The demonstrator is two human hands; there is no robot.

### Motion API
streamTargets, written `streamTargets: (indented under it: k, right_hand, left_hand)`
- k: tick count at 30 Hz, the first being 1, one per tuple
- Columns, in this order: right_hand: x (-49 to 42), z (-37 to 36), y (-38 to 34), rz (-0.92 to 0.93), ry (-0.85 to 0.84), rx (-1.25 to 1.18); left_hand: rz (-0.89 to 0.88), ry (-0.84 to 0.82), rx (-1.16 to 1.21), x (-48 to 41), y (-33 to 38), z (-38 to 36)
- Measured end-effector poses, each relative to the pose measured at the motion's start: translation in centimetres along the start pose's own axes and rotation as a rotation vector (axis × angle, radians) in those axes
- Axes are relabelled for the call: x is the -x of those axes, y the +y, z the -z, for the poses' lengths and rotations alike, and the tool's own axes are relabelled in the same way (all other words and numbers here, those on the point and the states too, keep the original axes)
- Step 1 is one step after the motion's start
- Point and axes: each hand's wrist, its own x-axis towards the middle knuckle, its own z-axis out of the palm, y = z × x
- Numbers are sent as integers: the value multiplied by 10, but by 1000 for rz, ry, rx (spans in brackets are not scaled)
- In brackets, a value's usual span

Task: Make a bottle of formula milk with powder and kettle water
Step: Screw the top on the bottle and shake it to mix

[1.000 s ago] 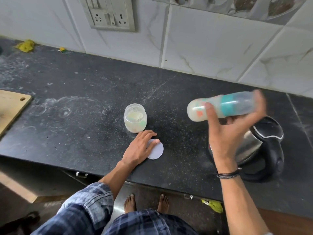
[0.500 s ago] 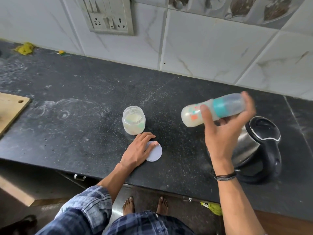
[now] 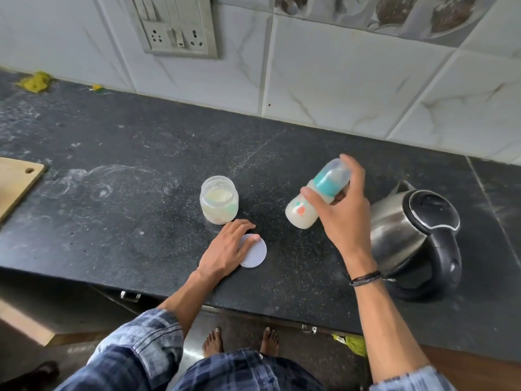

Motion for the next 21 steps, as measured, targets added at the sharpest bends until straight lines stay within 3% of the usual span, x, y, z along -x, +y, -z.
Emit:
streamTargets:
  k: [5,9,14,18,19,21]
  right_hand:
    - [7,3,-2,159,265,-240]
    - [1,3,2,47,21,0]
    - [3,5,-3,202,294,-239]
    - [-4,5,2,34,7,29]
    - [-3,6,3,15,-3,30]
    - [1,9,0,90,146,-117]
  left_hand:
    - [6,0,-7,-2,2,1]
    - [2,0,-2,0,1,0]
    - [3,-3,-8,-4,2,2]
    - [-3,2,-3,1,0,0]
    - [-5,-4,6,0,0,0]
    - [-3,-3,7,-1,1,0]
